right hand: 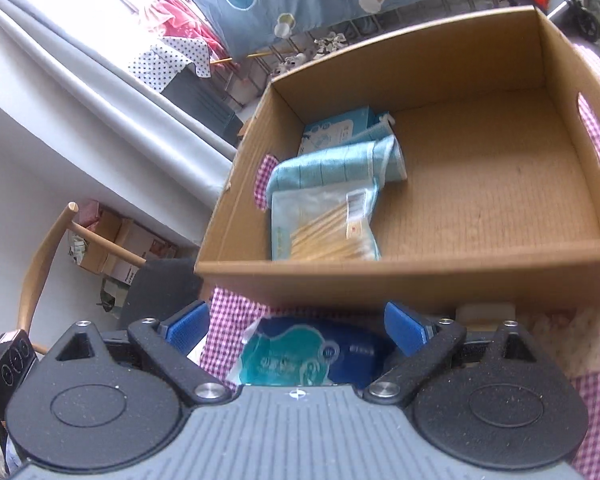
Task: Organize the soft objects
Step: 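Lower the right gripper onto the blue wet wipes pack and grasp it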
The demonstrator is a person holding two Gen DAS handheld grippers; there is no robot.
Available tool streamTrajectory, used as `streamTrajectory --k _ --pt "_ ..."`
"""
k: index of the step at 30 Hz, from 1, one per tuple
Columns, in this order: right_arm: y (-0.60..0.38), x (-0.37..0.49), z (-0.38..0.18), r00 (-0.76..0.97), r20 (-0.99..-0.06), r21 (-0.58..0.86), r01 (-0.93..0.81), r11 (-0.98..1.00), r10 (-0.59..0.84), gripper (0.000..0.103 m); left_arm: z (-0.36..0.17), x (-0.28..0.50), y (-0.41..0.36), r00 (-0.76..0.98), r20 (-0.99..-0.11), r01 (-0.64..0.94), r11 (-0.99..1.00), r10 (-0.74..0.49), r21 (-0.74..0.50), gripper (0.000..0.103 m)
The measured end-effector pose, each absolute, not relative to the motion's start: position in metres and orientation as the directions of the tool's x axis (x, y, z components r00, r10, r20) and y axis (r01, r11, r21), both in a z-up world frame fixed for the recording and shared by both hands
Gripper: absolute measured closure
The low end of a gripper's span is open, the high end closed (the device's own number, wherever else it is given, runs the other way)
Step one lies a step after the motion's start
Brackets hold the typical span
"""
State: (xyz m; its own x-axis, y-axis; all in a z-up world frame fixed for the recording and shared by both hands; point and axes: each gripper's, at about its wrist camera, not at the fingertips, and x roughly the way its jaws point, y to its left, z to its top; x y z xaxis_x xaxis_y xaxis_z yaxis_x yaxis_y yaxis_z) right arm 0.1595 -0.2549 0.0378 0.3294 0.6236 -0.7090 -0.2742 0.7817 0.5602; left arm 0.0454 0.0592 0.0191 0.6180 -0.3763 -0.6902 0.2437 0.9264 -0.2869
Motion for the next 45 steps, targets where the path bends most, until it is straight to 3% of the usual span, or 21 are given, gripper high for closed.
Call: streamTrajectory --k 5,12,21,28,34,45 --pt "-0.243 0.139 0.0 0.298 -0.758 0.531 -0.233 0.814 0.58 0.02 -0.003 0.046 0.031 0.557 -0.733 0.32 0.916 -0.39 -0.243 0.002" --pt "-0.215 0.122 -0.004 0.403 -0.814 0.306 -0.317 0.898 0.42 0.026 -0.023 0.055 0.012 0.513 -0.763 0.37 0.903 -0.393 -0.217 0.008" --pt "-0.196 0.134 -0.014 0.332 -0.881 0.226 -0.331 0.916 0.337 0.029 -0.038 0.069 0.012 0.463 -0.768 0.379 0.882 -0.442 -0.279 0.018" --pt "-0.19 0.152 -0.03 0.228 -0.897 0.301 -0.312 0.901 0.379 0.027 -0.045 0.073 0.009 0.42 -0.762 0.415 0.851 -0.493 -0.322 0.022" --pt "-0.176 0.145 -0.023 0.224 -0.863 0.358 -0.359 0.862 0.452 0.028 -0.039 0.067 0.021 0.446 -0.765 0.384 0.871 -0.465 -0.305 0.02" --pt "-0.183 0.152 -0.036 0.23 -0.861 0.379 -0.305 0.874 0.454 0.029 -0.044 0.07 0.028 0.452 -0.766 0.36 0.879 -0.457 -0.311 0.02"
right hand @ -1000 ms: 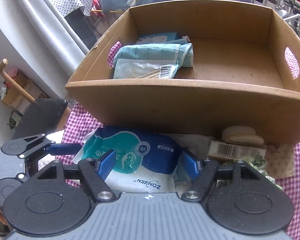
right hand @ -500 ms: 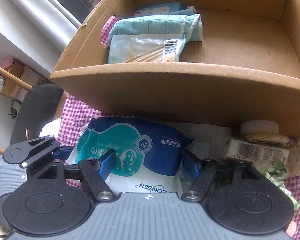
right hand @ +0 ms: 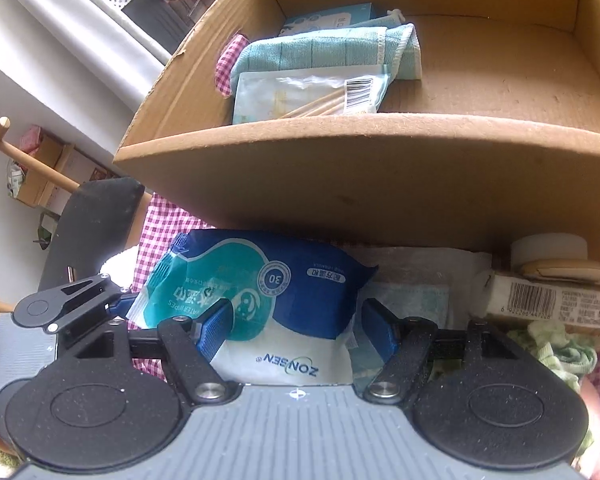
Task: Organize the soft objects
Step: 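Lower the right gripper onto the blue wet wipes pack and grasp it, then carry the wet wipes pack into the cardboard box and open the right gripper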
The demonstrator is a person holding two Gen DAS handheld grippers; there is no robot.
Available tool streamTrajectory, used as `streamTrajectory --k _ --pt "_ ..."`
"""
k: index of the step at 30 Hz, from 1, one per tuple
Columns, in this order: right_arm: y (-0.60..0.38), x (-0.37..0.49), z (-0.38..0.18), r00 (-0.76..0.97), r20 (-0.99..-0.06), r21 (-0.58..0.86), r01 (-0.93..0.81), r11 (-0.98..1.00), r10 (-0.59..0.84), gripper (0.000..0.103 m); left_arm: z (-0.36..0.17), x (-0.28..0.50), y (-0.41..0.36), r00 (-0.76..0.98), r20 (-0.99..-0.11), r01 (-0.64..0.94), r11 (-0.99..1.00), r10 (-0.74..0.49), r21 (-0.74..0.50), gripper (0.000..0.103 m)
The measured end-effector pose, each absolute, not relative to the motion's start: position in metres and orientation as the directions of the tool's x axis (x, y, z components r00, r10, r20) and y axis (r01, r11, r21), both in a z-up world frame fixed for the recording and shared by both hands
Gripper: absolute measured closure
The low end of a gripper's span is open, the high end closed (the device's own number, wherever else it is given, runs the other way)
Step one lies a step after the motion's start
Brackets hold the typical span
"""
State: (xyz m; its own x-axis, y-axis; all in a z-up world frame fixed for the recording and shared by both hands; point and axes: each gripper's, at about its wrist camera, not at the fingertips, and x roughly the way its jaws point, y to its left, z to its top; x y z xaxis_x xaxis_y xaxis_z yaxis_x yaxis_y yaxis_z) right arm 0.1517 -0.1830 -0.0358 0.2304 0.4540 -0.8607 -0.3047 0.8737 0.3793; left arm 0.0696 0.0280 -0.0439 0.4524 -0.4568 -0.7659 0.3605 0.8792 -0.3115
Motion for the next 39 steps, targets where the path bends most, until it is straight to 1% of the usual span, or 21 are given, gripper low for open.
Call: streamTrajectory --k 3,8,10,18,25,29,32,36,39 --pt "-0.181 0.154 -0.041 0.226 -0.848 0.408 -0.3 0.862 0.48 0.031 -0.044 0.071 0.025 0.455 -0.769 0.365 0.882 -0.449 -0.299 0.02" --pt "-0.179 0.15 -0.035 0.251 -0.833 0.411 -0.318 0.854 0.494 0.043 -0.04 0.068 0.025 0.464 -0.764 0.355 0.885 -0.448 -0.303 0.021" --pt "-0.181 0.147 -0.032 0.263 -0.824 0.414 -0.324 0.851 0.501 0.045 -0.038 0.066 0.023 0.474 -0.765 0.354 0.89 -0.436 -0.288 0.021" --pt "-0.188 0.132 -0.007 0.325 -0.775 0.439 -0.342 0.831 0.543 0.047 -0.016 0.055 0.017 0.526 -0.745 0.355 0.902 -0.409 -0.245 0.021" --pt "-0.204 0.125 0.044 0.424 -0.684 0.442 -0.407 0.799 0.594 0.047 0.034 0.044 0.011 0.614 -0.684 0.365 0.91 -0.393 -0.195 0.021" --pt "-0.221 0.142 0.073 0.46 -0.635 0.455 -0.427 0.781 0.621 0.047 0.067 0.058 -0.001 0.665 -0.637 0.391 0.908 -0.391 -0.149 0.021" --pt "-0.235 0.167 0.087 0.475 -0.619 0.468 -0.417 0.779 0.626 0.047 0.087 0.077 -0.015 0.685 -0.614 0.418 0.901 -0.394 -0.111 0.021" --pt "-0.256 0.214 0.093 0.462 -0.631 0.497 -0.377 0.782 0.623 0.048 0.099 0.116 -0.037 0.678 -0.611 0.451 0.888 -0.409 -0.093 0.021" --pt "-0.269 0.259 0.085 0.434 -0.659 0.515 -0.336 0.789 0.615 0.048 0.099 0.157 -0.049 0.642 -0.64 0.466 0.878 -0.423 -0.112 0.021"
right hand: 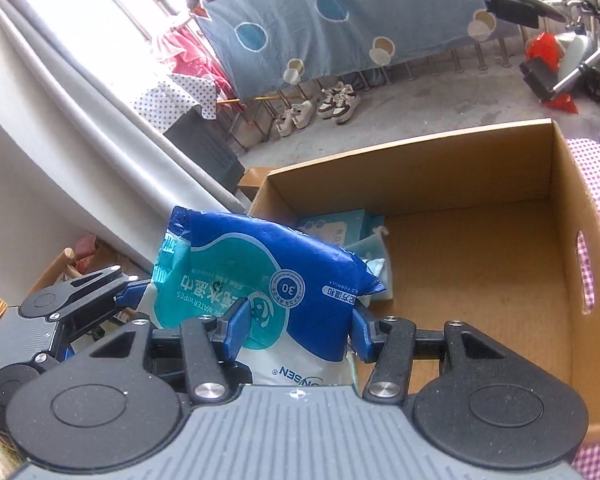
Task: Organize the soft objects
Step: 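Carry the wet wipes pack into the cardboard box and open the right gripper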
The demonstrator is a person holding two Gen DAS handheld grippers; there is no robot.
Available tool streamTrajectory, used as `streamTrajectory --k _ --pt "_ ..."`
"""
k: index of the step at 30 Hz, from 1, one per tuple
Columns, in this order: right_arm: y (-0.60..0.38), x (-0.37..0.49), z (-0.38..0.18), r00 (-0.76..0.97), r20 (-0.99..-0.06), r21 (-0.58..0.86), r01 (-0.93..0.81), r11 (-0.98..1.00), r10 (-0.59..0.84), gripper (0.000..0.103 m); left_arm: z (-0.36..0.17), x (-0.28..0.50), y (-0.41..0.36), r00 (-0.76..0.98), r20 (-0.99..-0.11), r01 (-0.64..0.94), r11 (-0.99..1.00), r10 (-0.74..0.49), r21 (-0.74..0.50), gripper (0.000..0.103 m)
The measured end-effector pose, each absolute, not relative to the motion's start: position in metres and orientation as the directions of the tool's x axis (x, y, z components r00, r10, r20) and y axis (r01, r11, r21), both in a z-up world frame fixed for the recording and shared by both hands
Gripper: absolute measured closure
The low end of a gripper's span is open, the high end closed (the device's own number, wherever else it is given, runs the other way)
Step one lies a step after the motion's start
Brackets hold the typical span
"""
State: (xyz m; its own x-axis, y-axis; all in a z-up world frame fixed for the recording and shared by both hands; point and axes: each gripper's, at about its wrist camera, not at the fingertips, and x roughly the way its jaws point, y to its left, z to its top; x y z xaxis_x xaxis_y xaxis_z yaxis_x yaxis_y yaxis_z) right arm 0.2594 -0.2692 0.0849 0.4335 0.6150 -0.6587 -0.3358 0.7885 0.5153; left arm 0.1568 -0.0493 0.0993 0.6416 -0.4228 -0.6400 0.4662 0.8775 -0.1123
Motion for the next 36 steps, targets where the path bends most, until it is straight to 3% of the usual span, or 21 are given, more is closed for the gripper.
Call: streamTrajectory --k 14,18,22,36 --pt "-0.284 0.422 0.01 0.323 -0.805 0.444 -0.226 0.867 0.497 0.049 0.033 0.325 -0.089 0.456 -0.804 0.384 0.899 -0.382 -0.209 0.021" --pt "-0.274 0.439 -0.011 0.342 -0.843 0.35 -0.238 0.906 0.415 0.05 0.003 0.351 -0.096 0.417 -0.845 0.339 0.92 -0.335 -0.198 0.009" --pt "-0.267 0.444 -0.03 0.338 -0.871 0.288 -0.24 0.927 0.357 0.051 -0.03 0.37 -0.095 0.326 -0.907 0.267 0.946 -0.266 -0.182 0.008" --pt "-0.293 0.419 0.022 0.417 -0.802 0.365 -0.223 0.904 0.427 0.047 0.026 0.345 -0.075 0.424 -0.86 0.232 0.952 -0.284 -0.2 0.004"
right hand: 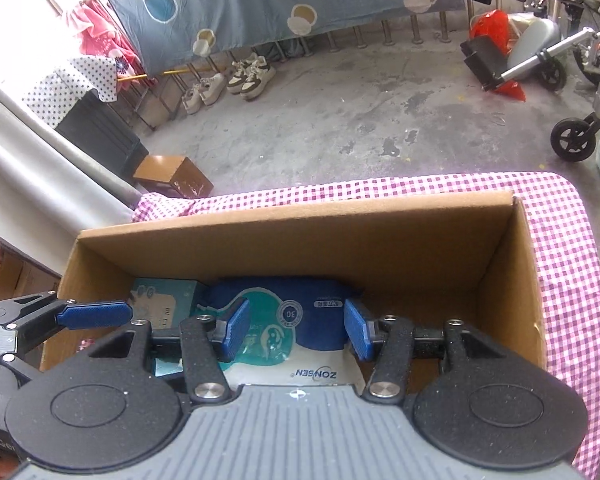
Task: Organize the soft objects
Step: 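Carry the wet wipes pack into the cardboard box and open the right gripper, then move the right gripper back to the face mask bag beside the box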
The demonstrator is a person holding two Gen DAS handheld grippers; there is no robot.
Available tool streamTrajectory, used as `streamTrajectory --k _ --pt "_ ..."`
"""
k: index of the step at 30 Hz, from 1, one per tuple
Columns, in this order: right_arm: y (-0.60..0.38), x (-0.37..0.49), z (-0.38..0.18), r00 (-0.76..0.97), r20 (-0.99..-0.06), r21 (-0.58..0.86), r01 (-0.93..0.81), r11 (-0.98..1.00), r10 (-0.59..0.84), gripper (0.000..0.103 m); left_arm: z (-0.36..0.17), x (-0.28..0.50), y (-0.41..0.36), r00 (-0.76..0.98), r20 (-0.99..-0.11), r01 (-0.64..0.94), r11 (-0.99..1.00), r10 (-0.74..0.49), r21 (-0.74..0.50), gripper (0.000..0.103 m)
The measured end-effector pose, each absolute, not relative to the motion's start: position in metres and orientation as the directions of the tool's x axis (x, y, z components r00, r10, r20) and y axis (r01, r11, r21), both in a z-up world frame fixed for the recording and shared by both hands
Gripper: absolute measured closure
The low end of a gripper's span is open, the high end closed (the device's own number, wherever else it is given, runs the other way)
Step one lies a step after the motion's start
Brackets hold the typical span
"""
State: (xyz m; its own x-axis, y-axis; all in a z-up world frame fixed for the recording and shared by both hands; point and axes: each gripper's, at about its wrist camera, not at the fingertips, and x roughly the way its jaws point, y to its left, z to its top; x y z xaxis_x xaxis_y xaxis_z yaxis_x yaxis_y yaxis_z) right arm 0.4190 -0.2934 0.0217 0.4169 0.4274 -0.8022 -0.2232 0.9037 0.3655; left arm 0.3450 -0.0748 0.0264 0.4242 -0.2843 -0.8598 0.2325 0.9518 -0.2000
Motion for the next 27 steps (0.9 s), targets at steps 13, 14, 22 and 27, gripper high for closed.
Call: streamTrajectory --k 13,14,22,27 --pt "-0.31 0.315 0.142 0.556 -0.598 0.461 -0.351 0.815 0.578 0.035 0.127 0.24 -0.042 0.636 -0.693 0.312 0.935 -0.339 -0.17 0.002" --pt "-0.309 0.305 0.151 0.567 -0.579 0.461 -0.366 0.809 0.586 0.035 0.135 0.229 -0.037 0.65 -0.677 0.316 0.933 -0.346 -0.173 0.002" --pt "-0.304 0.229 0.204 0.622 -0.464 0.436 -0.459 0.774 0.63 0.031 0.169 0.137 0.006 0.727 -0.595 0.296 0.938 -0.343 -0.179 0.0" --pt "-0.307 0.182 0.215 0.642 -0.425 0.418 -0.485 0.768 0.638 0.029 0.157 0.093 0.032 0.738 -0.584 0.275 0.942 -0.337 -0.195 0.0"
